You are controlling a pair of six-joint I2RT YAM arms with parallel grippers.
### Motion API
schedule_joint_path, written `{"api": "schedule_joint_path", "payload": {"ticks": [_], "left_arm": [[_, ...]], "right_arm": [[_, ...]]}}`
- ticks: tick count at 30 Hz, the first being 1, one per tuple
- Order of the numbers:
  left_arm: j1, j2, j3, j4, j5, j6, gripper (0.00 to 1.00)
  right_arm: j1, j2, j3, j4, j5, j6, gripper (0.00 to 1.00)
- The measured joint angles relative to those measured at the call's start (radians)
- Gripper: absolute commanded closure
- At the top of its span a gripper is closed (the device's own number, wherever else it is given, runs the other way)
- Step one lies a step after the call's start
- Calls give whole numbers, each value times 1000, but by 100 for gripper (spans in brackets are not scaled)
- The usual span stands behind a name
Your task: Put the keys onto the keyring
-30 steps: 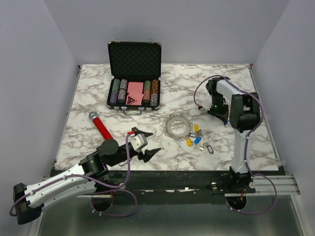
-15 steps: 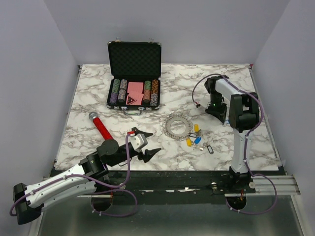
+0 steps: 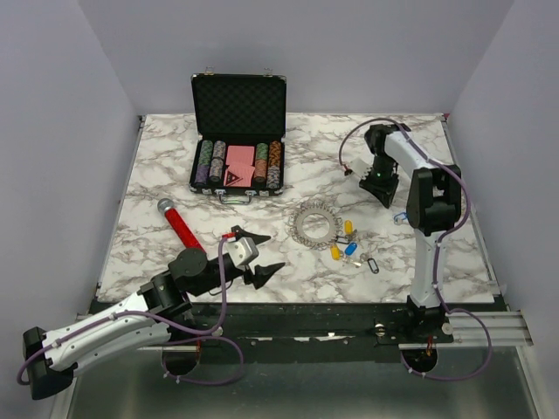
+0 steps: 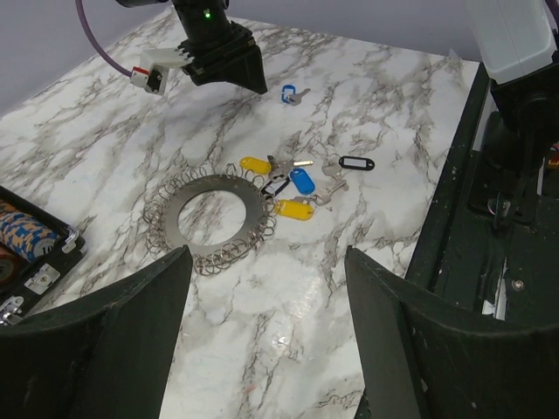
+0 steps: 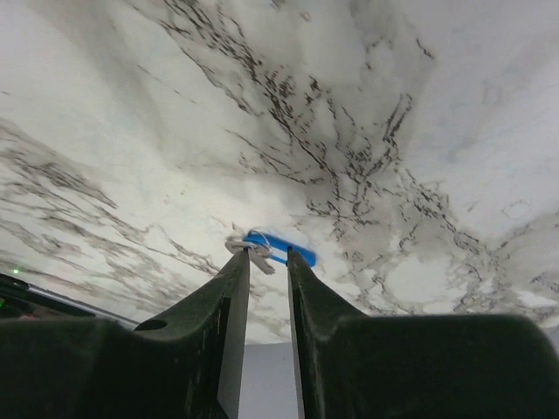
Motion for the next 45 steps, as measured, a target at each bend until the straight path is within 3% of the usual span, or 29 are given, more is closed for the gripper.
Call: {"api": "schedule_joint_path", "payload": {"ticks": [4,8,12,16,23,33,45], "left_arm": [[0,-12,-3,3,-1,-6,18],[0,-27,-13,2,-6,-18,16],[0,-64,-24,1,-14,-34,11],[0,-94,-36,6,-35,-43,11],[0,-93,-40,13,-42,-51,11],[0,-92,-40,12,-48,-53,11],[0,-92,-40,12,-48,-53,11]], "right_arm": [[-2,-21,-2,0,-107,1,67],[-38,-119,-68,27,-308,28,66],[-188,-302,-238,141,-521,113,65],[-377,-475,-460,305,-631,229,63],[-436,-518,-632,444,-657,332,64],[-436,-447,-652,613,-657,431,65],[-436,-397,-654,667,-629,460,66]]}}
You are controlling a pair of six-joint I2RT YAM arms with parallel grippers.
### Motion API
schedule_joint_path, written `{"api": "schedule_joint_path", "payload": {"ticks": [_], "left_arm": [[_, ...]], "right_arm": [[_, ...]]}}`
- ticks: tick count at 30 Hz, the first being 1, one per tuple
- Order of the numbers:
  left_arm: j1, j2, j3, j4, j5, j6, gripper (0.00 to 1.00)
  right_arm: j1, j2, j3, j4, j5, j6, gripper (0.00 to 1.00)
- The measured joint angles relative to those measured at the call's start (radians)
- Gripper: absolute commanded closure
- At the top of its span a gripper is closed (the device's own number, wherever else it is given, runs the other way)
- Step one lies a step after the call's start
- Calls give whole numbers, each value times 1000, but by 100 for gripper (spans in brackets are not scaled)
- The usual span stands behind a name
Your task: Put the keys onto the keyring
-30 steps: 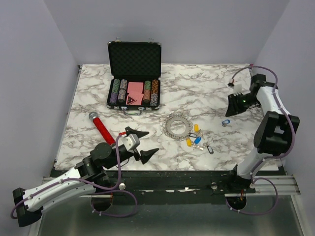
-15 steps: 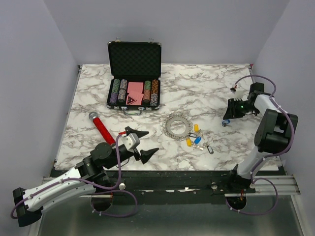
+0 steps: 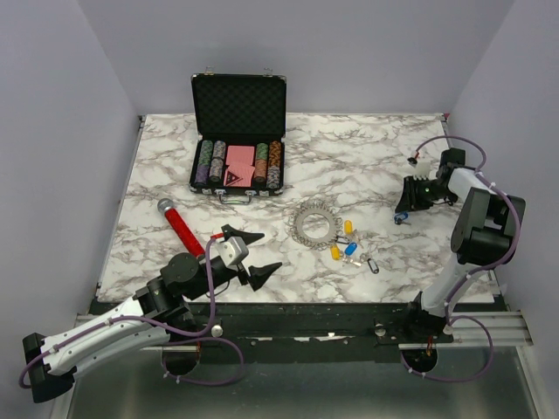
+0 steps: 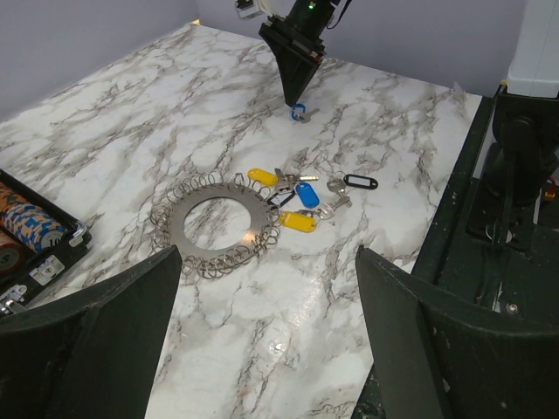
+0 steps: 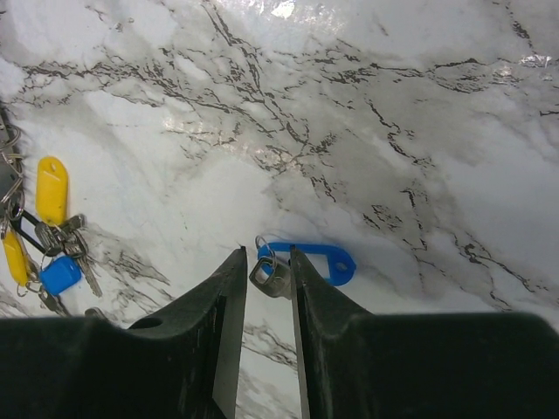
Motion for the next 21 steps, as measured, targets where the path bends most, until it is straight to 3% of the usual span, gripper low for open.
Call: {"api": "schedule_joint_path", "payload": {"ticks": [21], "left_arm": [[0,0,0,0,0,0,11]], "right_arm": [[0,35,-6,-10,2,-19,83]]}}
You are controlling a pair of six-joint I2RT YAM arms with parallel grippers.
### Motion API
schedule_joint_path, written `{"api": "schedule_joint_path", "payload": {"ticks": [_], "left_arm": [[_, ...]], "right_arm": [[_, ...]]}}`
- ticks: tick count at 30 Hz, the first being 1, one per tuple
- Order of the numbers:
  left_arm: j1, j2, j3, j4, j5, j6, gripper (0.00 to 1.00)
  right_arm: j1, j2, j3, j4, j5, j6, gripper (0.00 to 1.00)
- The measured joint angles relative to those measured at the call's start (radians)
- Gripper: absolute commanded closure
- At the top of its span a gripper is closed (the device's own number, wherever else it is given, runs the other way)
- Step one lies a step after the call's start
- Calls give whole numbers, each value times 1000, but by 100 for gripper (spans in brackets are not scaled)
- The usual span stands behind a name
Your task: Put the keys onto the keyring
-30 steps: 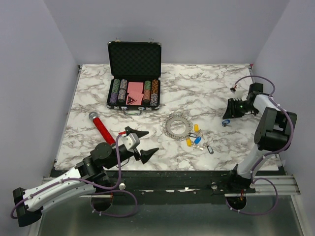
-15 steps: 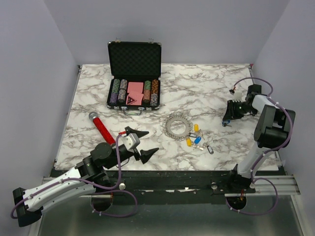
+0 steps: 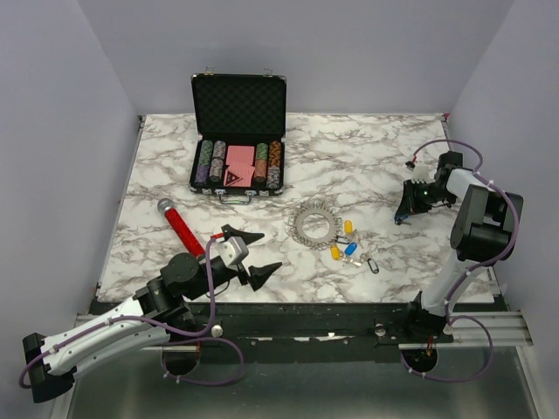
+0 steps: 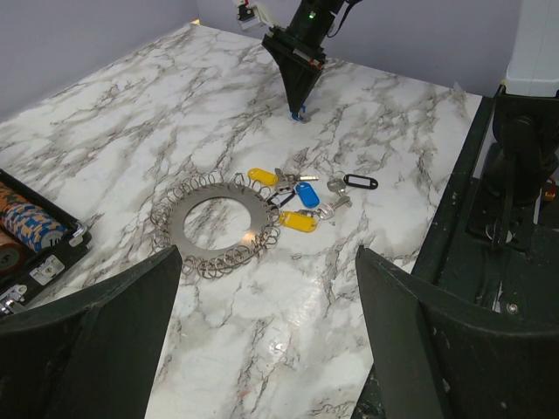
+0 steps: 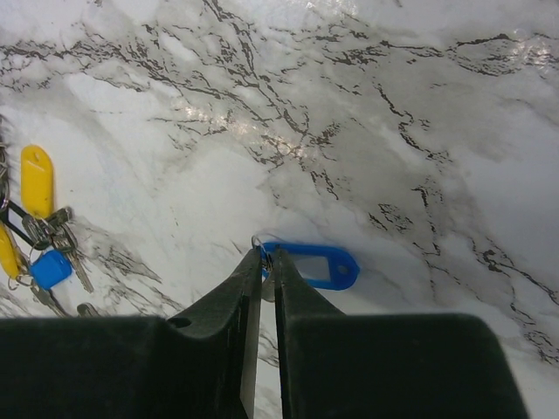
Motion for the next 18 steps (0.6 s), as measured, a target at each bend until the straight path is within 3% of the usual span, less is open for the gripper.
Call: {"api": "schedule_joint_path", "payload": {"ticks": [5,14,18], "left_arm": [[0,0,0,0,0,0,11],[0,0,0,0,0,0,11],[0,0,0,0,0,0,11]], "right_arm": [[0,1,0,-4,-2,-1,84],[0,3,0,-12,-8,-10,99],[0,3,0,-21,-11,-19,99]]}}
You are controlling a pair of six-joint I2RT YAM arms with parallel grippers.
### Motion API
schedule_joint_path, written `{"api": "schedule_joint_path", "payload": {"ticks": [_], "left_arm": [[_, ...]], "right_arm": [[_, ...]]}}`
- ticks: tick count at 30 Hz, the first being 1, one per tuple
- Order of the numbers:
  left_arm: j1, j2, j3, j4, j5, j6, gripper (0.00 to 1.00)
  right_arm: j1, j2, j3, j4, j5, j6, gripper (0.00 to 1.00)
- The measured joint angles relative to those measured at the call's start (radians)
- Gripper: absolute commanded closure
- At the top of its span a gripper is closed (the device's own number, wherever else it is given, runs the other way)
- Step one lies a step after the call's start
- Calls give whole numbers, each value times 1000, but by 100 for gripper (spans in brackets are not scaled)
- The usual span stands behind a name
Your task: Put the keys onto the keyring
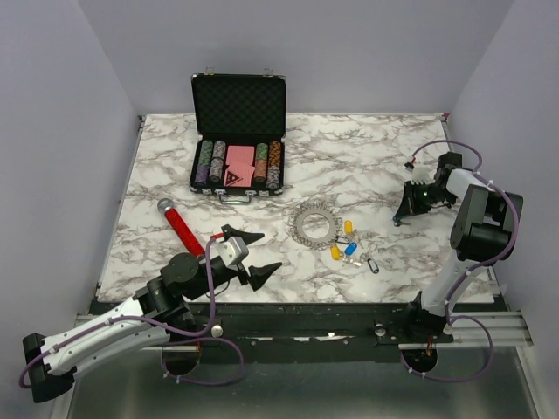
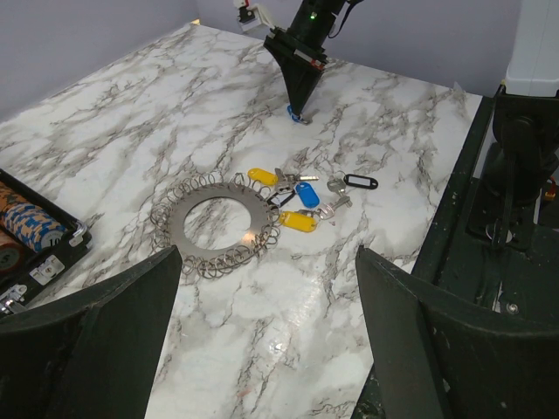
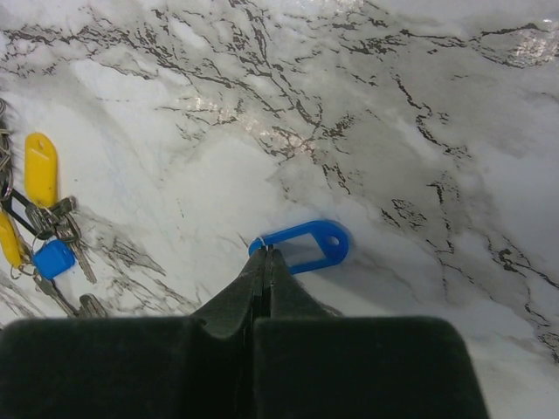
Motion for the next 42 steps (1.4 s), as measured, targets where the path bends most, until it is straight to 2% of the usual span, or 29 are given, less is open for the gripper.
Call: {"api": "schedule_joint_path", "payload": {"ticks": [6,13,31,42], "left_arm": [[0,0,0,0,0,0,11],[0,0,0,-1,0,0,11],[0,0,0,-1,-4,0,11],[0,-3,0,-1,-7,0,11]], "right_arm": [[7,0,25,-36,2,-27,99],[39,27,136,-116,50,-88,99],[247,215,412,-385,360,-233,99],[367,282,485,-479,473,-284,98]]}}
